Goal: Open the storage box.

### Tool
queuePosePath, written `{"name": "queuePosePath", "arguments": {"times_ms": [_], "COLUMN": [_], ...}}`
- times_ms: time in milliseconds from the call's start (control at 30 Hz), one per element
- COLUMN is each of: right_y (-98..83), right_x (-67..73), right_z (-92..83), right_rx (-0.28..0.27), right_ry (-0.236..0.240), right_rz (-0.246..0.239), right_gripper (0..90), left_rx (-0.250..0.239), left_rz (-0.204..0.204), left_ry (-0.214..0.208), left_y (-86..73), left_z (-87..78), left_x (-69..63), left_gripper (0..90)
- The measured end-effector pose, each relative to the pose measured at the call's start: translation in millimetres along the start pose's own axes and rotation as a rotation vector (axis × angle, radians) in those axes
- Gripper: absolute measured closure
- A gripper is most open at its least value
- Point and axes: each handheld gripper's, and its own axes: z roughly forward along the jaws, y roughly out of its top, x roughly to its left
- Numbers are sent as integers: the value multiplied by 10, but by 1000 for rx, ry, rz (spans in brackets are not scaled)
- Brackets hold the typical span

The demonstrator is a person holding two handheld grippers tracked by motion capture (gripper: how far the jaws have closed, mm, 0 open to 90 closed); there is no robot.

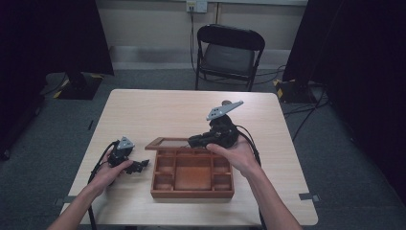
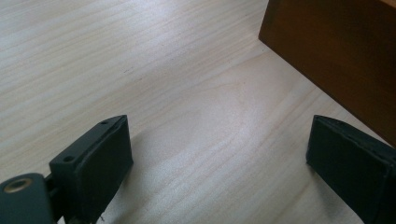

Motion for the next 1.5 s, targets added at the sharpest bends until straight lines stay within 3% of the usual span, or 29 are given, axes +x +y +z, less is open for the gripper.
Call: {"name": "queuePosePath", "arguments": {"times_ms": [1500], "right_y": [121], "right_x": [-56], "right_z": [-21], "right_rx": [-3], "right_ry": [-20], "right_rz": [14], "right_gripper": [826], "left_rx": [-3], "left_rz": [1], "left_ry": [-1], "left_y": [1], "left_z": [3], "left_x": [3], "left_gripper": [59]}}
